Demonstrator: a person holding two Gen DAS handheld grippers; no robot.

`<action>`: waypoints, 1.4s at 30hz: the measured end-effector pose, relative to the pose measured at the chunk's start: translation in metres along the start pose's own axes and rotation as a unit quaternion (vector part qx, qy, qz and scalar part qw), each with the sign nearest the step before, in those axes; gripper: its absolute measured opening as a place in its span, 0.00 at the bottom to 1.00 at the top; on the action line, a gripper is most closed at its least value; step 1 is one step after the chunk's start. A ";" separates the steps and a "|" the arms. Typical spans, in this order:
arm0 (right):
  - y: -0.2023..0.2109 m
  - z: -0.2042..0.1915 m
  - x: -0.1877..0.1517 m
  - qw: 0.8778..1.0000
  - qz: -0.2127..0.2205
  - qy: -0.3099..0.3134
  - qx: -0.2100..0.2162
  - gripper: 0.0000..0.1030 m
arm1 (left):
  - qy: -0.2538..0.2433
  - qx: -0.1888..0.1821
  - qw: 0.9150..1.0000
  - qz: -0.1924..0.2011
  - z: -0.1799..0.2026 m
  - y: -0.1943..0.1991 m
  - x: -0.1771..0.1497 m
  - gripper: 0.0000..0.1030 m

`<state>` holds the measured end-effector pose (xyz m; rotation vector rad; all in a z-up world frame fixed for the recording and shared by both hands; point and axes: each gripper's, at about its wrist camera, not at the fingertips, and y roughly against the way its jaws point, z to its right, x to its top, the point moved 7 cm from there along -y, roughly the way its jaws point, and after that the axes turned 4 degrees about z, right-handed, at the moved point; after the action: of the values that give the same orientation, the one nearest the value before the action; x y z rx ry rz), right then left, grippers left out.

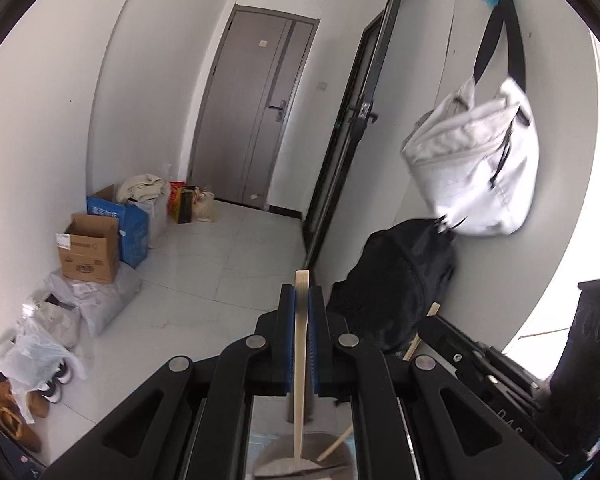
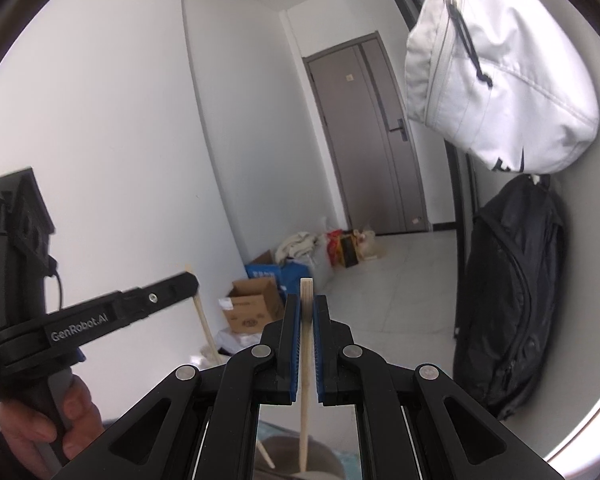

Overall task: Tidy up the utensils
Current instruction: 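Open both grippers to drop the chopsticks into the holder, then move both grippers back toward the chopstick bundle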

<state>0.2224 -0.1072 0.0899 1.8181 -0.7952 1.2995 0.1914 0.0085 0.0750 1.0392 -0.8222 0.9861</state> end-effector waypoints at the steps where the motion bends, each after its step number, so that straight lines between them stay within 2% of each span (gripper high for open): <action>1: -0.004 0.002 -0.004 1.000 -0.004 -0.002 0.001 0.05 | 0.003 -0.005 1.000 -0.002 -0.002 -0.003 -0.004 0.02; 4: -0.016 0.006 -0.015 1.000 -0.018 0.000 0.001 0.05 | 0.006 -0.014 1.000 -0.006 -0.005 -0.012 -0.012 0.02; 7: -0.024 0.005 -0.027 0.999 -0.031 0.004 0.003 0.05 | 0.000 -0.040 0.999 -0.016 -0.002 -0.019 -0.021 0.02; 11: -0.031 0.000 -0.040 0.998 -0.056 -0.004 0.021 0.06 | -0.021 -0.053 0.997 -0.043 0.002 -0.022 -0.035 0.02; 15: -0.030 0.001 -0.049 0.996 -0.078 -0.033 0.034 0.10 | 0.015 -0.072 0.994 -0.080 -0.006 -0.024 -0.038 0.03; 16: -0.028 0.003 -0.049 0.995 -0.081 -0.047 0.038 0.12 | 0.027 -0.075 0.993 -0.085 -0.008 -0.024 -0.037 0.10; 17: -0.025 0.005 -0.050 0.994 -0.082 -0.059 0.039 0.18 | 0.039 -0.075 0.992 -0.093 -0.011 -0.022 -0.035 0.22; 19: -0.017 0.009 -0.050 0.992 -0.080 -0.083 0.044 0.22 | 0.050 -0.068 0.993 -0.087 -0.015 -0.014 -0.030 0.35; 22: -0.001 0.011 -0.050 0.992 -0.079 -0.092 0.034 0.30 | 0.042 -0.051 0.995 -0.077 -0.016 -0.001 -0.025 0.37; 25: 0.016 0.010 -0.050 0.992 -0.077 -0.091 0.028 0.40 | 0.037 -0.035 0.996 -0.079 -0.013 0.010 -0.022 0.47; 26: 0.020 0.008 -0.050 0.993 -0.076 -0.090 0.027 0.46 | 0.035 -0.030 0.996 -0.077 -0.012 0.014 -0.022 0.49; 33: 0.052 -0.006 -0.051 0.994 -0.071 -0.077 0.023 0.52 | 0.017 -0.006 0.998 -0.064 -0.001 0.043 -0.019 0.53; 34: 0.058 -0.008 -0.052 0.994 -0.070 -0.077 0.022 0.54 | 0.013 0.000 0.998 -0.064 0.000 0.046 -0.019 0.56; 35: 0.064 -0.010 -0.052 0.994 -0.068 -0.078 0.023 0.56 | 0.005 0.014 0.998 -0.065 0.001 0.050 -0.020 0.63; 37: 0.074 -0.015 -0.050 0.995 -0.065 -0.078 0.025 0.62 | 0.003 0.025 0.998 -0.059 0.001 0.058 -0.020 0.67; 39: 0.083 -0.018 -0.051 0.995 -0.060 -0.075 0.024 0.69 | 0.010 0.026 0.998 -0.053 0.001 0.069 -0.022 0.68; 42: 0.096 -0.024 -0.053 0.996 -0.056 -0.070 0.020 0.72 | 0.018 0.027 0.998 -0.053 0.001 0.081 -0.027 0.69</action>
<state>0.1163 -0.1338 0.0654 1.9735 -0.7343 1.1341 0.1061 0.0161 0.0762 1.0972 -0.7078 0.9369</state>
